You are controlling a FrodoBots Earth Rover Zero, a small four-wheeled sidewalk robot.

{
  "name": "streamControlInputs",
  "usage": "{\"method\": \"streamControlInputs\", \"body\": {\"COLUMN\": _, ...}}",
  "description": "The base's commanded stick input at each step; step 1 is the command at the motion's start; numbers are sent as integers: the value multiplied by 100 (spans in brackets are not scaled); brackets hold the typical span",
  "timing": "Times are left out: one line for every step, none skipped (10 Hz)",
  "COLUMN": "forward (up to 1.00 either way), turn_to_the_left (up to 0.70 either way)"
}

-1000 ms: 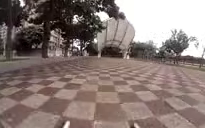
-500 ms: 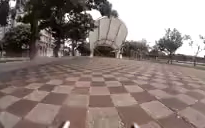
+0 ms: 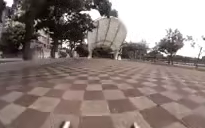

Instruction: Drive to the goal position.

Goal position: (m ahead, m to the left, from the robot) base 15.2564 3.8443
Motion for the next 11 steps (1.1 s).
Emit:
{"method": "streamControlInputs", "body": {"forward": 100, "turn_to_the_left": 0}}
{"method": "streamControlInputs", "body": {"forward": 100, "turn_to_the_left": 0}}
{"method": "streamControlInputs", "body": {"forward": 100, "turn_to_the_left": 0}}
{"method": "streamControlInputs", "body": {"forward": 100, "turn_to_the_left": 0}}
{"method": "streamControlInputs", "body": {"forward": 100, "turn_to_the_left": 0}}
{"method": "streamControlInputs", "body": {"forward": 100, "turn_to_the_left": 0}}
{"method": "streamControlInputs", "body": {"forward": 100, "turn_to_the_left": 0}}
{"method": "streamControlInputs", "body": {"forward": 100, "turn_to_the_left": 0}}
{"method": "streamControlInputs", "body": {"forward": 100, "turn_to_the_left": 0}}
{"method": "streamControlInputs", "body": {"forward": 100, "turn_to_the_left": 16}}
{"method": "streamControlInputs", "body": {"forward": 100, "turn_to_the_left": 38}}
